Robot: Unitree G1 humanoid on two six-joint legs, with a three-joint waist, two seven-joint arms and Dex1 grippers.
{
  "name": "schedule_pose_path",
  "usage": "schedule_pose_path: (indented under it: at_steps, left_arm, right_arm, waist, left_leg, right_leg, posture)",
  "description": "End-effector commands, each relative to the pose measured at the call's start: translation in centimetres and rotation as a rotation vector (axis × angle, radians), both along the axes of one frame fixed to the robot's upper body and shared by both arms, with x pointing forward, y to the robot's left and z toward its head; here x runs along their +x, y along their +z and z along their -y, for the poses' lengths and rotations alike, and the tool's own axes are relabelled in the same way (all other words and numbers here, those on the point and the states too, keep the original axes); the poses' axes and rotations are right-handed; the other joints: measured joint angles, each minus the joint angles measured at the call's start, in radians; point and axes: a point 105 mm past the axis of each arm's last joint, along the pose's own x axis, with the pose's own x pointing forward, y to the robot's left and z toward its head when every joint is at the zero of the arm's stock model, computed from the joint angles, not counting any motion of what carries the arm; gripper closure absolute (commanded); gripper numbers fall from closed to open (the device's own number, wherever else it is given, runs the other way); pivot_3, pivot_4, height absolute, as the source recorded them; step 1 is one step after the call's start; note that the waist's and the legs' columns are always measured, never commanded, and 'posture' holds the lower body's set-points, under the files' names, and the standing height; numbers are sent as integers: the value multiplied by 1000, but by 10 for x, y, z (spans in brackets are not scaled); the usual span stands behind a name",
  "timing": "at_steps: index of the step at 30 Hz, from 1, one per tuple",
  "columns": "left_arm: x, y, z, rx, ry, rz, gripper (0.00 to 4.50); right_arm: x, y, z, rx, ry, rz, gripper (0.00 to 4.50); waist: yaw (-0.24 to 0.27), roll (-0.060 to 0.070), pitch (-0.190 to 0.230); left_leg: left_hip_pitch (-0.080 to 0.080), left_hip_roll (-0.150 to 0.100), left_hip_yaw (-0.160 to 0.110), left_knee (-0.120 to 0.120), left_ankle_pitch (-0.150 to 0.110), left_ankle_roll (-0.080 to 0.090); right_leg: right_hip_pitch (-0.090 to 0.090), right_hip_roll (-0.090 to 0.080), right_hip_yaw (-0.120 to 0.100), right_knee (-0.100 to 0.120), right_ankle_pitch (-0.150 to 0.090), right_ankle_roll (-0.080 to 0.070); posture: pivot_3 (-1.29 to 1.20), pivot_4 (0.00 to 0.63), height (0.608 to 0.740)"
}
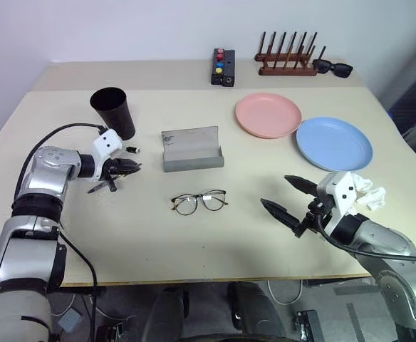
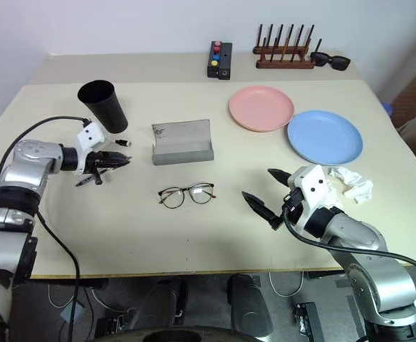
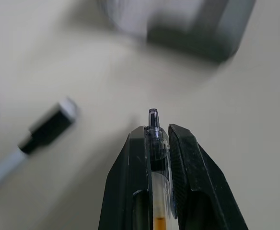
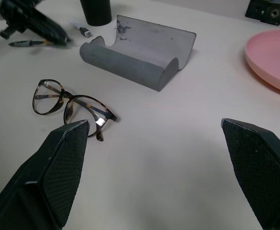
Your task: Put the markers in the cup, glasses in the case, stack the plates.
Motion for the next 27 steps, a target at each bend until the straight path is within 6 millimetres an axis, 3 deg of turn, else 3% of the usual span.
schedule_pose_path:
  at_steps: [1, 7, 12, 18, 27]
  left_arm:
    - [-5, 61, 15, -219, -24, 169, 4486]
    - [10, 138, 19, -493, 146, 457, 4486]
    - [24, 176, 13, -524, 299, 688, 4486]
    - [40, 195, 6, -495, 440, 868, 4486]
    - [57, 184, -20, -482, 631, 882, 4486]
  right_arm:
    - [-1, 13, -6, -2, 33, 49, 0]
    - [6, 16, -15, 4, 78, 58, 0]
    - [11, 18, -20, 9, 105, 64, 0]
    - [12, 18, -29, 22, 131, 65, 0]
    - [5, 15, -36, 44, 135, 60, 0]
  waist:
    - [3, 0, 0]
    - [0, -1, 1]
    - [-3, -1, 1]
    - [0, -2, 1]
    - [-1, -3, 1]
  left_leg:
    - [0, 0, 0, 0, 0, 0]
    - [1, -1, -1, 1, 0, 0]
    - [2, -3, 0, 2, 0, 0]
    - [2, -5, -1, 1, 0, 0]
    - [1, -9, -2, 1, 0, 0]
  right_leg:
    - [0, 0, 0, 0, 0, 0]
    - [1, 0, 0, 1, 0, 0]
    - [1, 1, 0, 2, 0, 0]
    - [1, 0, 0, 2, 0, 0]
    - [1, -2, 0, 2, 1, 3]
  posture:
    - [0, 150, 735]
    - [0, 150, 735]
    - [0, 150, 735]
    - [0, 150, 735]
    - [0, 150, 735]
